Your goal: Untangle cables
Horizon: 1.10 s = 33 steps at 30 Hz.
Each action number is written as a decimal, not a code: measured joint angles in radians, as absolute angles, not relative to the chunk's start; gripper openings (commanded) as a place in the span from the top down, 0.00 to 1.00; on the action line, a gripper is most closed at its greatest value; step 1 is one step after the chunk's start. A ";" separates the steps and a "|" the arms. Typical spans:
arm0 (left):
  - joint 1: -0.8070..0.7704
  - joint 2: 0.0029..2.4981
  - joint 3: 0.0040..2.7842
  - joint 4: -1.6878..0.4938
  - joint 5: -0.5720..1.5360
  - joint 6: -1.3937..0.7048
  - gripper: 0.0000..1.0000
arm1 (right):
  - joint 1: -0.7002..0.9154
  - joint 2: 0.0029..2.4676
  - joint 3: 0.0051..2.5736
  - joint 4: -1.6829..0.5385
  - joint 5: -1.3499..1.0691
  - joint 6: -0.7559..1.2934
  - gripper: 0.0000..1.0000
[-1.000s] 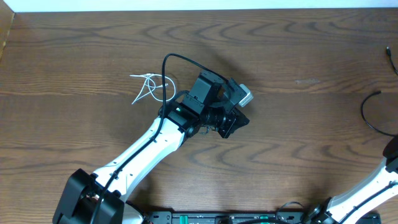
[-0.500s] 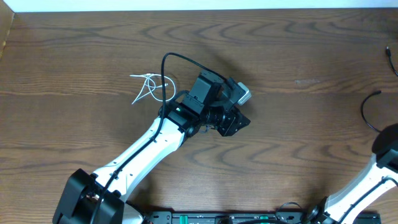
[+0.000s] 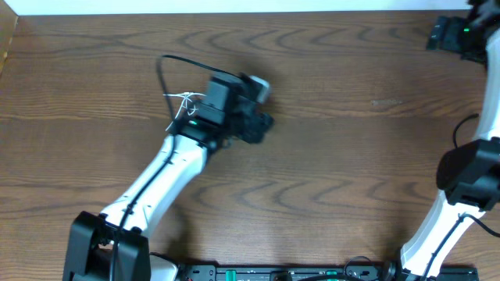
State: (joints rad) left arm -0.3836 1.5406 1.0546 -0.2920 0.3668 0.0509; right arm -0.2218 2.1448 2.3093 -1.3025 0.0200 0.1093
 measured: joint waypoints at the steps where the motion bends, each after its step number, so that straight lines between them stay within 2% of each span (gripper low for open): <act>1: -0.347 1.541 1.055 -0.292 0.363 0.051 0.35 | -0.204 2.145 2.309 -1.312 0.020 0.109 0.01; 7: -0.176 1.541 1.055 -0.292 0.350 0.049 0.34 | -0.142 2.145 2.309 -1.344 0.015 0.109 0.01; 8: -0.153 1.541 1.055 -0.292 0.343 0.049 0.29 | -0.136 2.145 2.309 -1.351 0.015 0.109 0.01; 11: -0.098 1.541 1.055 -0.292 0.307 0.049 0.27 | -0.120 2.145 2.309 -1.376 0.015 0.109 0.01; 22: -0.035 1.674 1.055 -0.287 0.213 0.049 0.28 | -0.101 2.145 2.309 -1.388 0.006 0.109 0.01; 24: -0.035 1.728 1.055 -0.288 0.206 0.044 0.40 | -0.100 2.145 2.309 -1.388 0.000 0.109 0.01; 25: -0.035 1.755 1.055 -0.290 0.208 0.041 0.50 | -0.100 2.145 2.309 -1.388 -0.002 0.109 0.01; 29: -0.038 1.829 1.055 -0.291 0.267 0.046 0.62 | -0.101 2.145 2.309 -1.386 -0.005 0.109 0.01; 33: -0.071 1.841 1.054 -0.252 0.348 0.046 0.79 | -0.101 2.145 2.309 -1.377 0.006 0.109 0.01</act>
State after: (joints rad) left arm -0.0711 1.8412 1.0538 -0.2523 0.3481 0.0460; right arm -0.1005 2.1448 2.3093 -1.3773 0.0059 0.1093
